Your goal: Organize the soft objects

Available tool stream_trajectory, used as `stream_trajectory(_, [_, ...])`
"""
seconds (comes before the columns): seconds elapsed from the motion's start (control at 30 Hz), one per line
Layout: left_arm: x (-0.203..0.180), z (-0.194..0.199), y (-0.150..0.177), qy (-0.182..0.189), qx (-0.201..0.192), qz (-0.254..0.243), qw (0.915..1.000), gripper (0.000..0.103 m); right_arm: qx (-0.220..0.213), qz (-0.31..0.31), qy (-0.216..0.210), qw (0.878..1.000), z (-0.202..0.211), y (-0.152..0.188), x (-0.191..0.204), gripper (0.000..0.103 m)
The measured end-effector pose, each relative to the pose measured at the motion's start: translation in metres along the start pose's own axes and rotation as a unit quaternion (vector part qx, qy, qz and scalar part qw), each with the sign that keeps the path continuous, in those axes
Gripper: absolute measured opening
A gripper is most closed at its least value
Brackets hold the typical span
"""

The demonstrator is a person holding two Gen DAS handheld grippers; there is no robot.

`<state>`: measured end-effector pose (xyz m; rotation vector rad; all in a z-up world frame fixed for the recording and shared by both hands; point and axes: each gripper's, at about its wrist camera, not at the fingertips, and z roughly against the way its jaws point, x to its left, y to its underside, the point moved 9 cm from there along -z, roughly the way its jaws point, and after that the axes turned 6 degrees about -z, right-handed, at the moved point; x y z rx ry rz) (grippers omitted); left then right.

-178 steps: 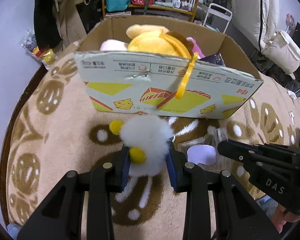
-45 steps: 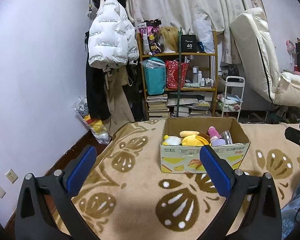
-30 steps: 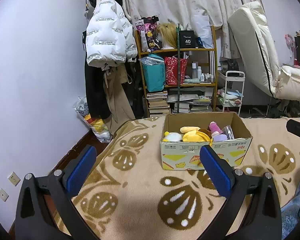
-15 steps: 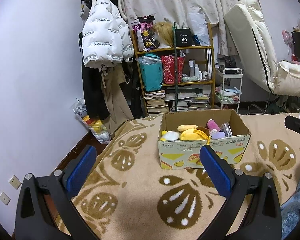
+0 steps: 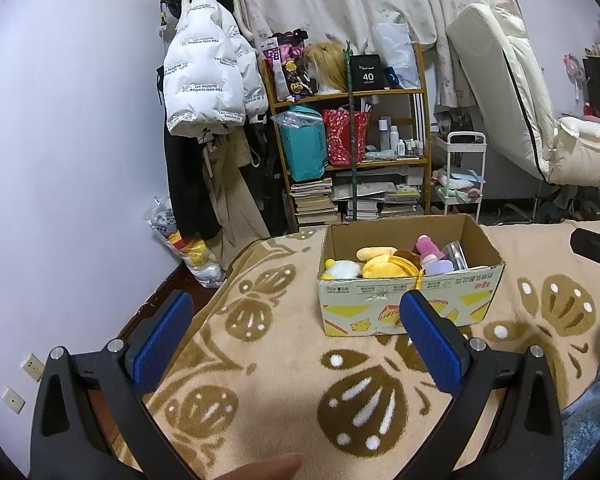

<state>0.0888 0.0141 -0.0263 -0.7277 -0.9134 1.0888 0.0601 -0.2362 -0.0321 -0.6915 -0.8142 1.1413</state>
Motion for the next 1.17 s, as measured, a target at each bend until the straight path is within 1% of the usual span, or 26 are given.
stream_trajectory(0.07, [-0.0006,-0.0002,-0.0008,0.001,0.000,-0.001,1.0000,0.102,0.001,0.000,0.001,1.000,-0.0017,0.0040,0.0011,0.103])
stream_trajectory(0.67, [-0.0002,-0.0007,0.0006,0.011,0.002,-0.005,0.9999,0.102,0.002,-0.001,0.003,1.000,-0.0024,0.0043,0.0020,0.103])
stream_trajectory(0.73, [-0.0001,-0.0006,0.0004,0.011,0.002,-0.004,0.9999,0.102,0.003,-0.002,0.003,1.000,-0.0040,0.0084,0.0033,0.103])
stream_trajectory(1.17, [0.0054,-0.0018,0.0005,0.012,0.003,0.003,0.9999,0.102,0.002,-0.002,0.002,1.000,-0.0040,0.0067,0.0024,0.103])
